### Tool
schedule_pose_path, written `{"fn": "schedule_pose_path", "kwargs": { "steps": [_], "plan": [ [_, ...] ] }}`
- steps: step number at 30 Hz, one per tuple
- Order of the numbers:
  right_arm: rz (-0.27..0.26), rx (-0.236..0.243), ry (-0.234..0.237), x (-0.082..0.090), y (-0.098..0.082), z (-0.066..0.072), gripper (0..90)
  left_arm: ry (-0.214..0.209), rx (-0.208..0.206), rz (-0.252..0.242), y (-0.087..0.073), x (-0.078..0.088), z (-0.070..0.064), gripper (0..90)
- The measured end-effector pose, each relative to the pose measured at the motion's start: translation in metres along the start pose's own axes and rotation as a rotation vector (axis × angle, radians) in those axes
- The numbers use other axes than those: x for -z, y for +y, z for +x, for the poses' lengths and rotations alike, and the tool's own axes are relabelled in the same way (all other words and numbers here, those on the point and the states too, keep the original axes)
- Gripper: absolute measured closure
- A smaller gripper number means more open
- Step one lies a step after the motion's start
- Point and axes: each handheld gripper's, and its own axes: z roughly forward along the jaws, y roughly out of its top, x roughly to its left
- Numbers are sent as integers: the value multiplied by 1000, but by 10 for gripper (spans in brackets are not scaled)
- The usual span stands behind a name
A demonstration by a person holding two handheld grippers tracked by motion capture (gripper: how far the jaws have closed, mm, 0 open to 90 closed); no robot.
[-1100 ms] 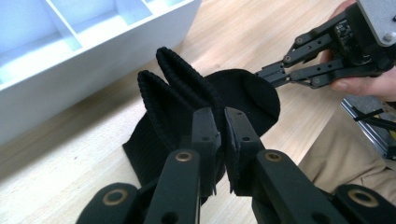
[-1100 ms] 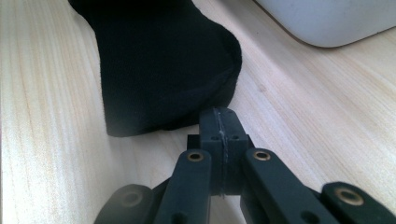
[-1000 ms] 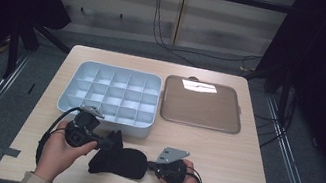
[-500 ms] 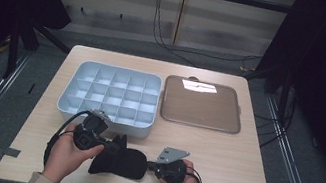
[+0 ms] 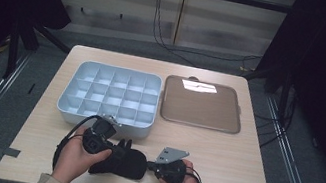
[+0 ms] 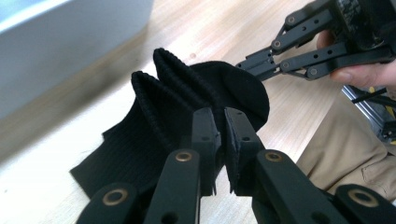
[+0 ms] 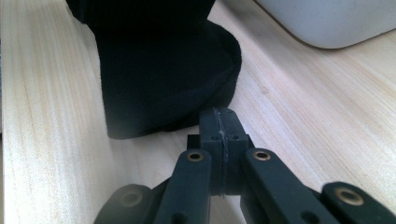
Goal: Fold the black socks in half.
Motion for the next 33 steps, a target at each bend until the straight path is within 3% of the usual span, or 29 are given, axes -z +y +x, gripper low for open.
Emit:
{"fn": "schedule_pose_path", "kwargs": {
  "steps": [17, 33],
  "plan": [
    [-2, -2, 1, 0, 0, 0, 900, -24, -15, 40, 2, -19, -7, 831],
    [1, -2, -1, 0, 0, 1, 900, -31, -23, 53, 2, -22, -7, 830]
  ]
}}
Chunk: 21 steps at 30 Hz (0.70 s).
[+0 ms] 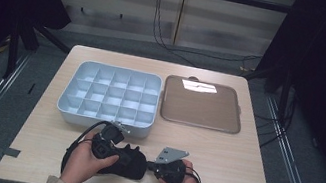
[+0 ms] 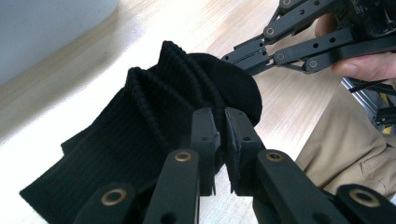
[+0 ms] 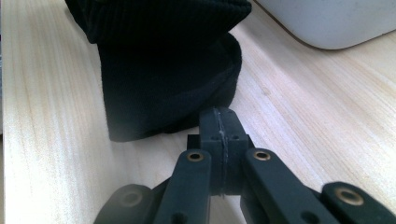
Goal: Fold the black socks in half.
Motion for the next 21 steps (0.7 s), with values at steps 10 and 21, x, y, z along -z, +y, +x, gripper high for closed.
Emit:
{"fn": "schedule_pose_path", "kwargs": {
  "steps": [10, 21],
  "plan": [
    [0, 0, 1, 0, 0, 0, 900, -1, -5, 15, 0, -6, -1, 829],
    [-2, 8, 1, 0, 0, 0, 900, -4, -5, 25, 1, -11, -4, 826]
  ]
}}
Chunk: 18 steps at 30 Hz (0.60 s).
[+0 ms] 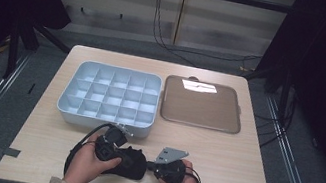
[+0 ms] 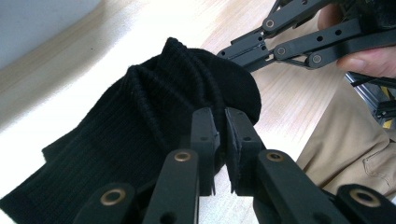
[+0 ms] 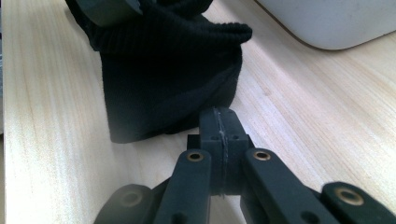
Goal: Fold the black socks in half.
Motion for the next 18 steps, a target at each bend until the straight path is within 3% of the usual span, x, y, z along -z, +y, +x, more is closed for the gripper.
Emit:
{"fn": "schedule_pose_path", "kwargs": {
  "steps": [18],
  "plan": [
    [0, 1, -1, 0, 0, 0, 900, -9, -11, 8, 2, -3, -4, 780]
  ]
}}
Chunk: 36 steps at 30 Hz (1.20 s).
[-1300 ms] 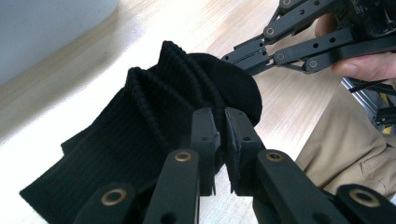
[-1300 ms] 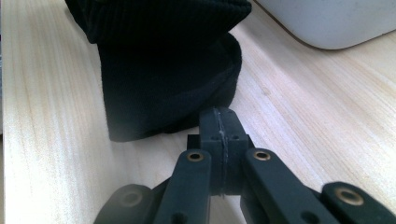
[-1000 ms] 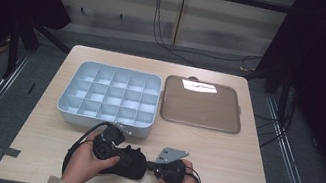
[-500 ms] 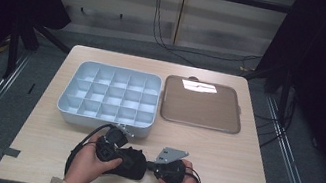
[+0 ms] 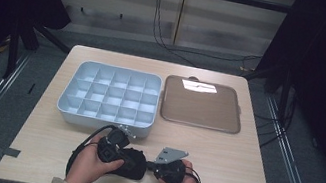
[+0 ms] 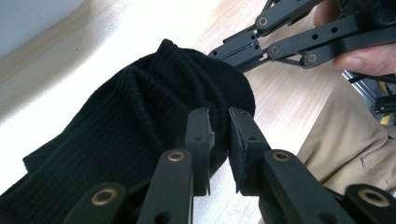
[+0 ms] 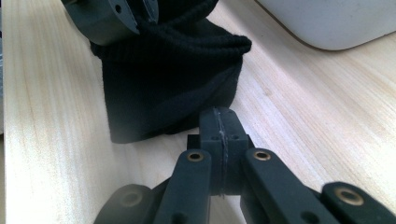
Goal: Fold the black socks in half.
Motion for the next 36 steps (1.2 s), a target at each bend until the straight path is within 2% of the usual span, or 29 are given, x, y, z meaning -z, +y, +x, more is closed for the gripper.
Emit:
{"fn": "schedule_pose_path", "kwargs": {
  "steps": [10, 17, 20, 21, 28, 36],
  "plan": [
    [2, -2, 4, 0, 0, 0, 900, -15, -4, -32, 2, 7, -3, 741],
    [1, -2, 6, 0, 0, 0, 900, 2, 1, -47, 2, 13, -3, 692],
    [2, -3, 5, 0, 0, 1, 900, 17, 6, -46, 1, 15, 0, 658],
    [3, -3, 5, 0, 0, 1, 900, 22, 24, -57, 0, 15, 0, 650],
    [2, -2, 6, 0, 0, 1, 900, 59, 36, -61, -5, 20, 9, 560],
    [2, -2, 6, 0, 0, 1, 900, 99, 76, -68, -15, 25, 20, 478]
  ]
}}
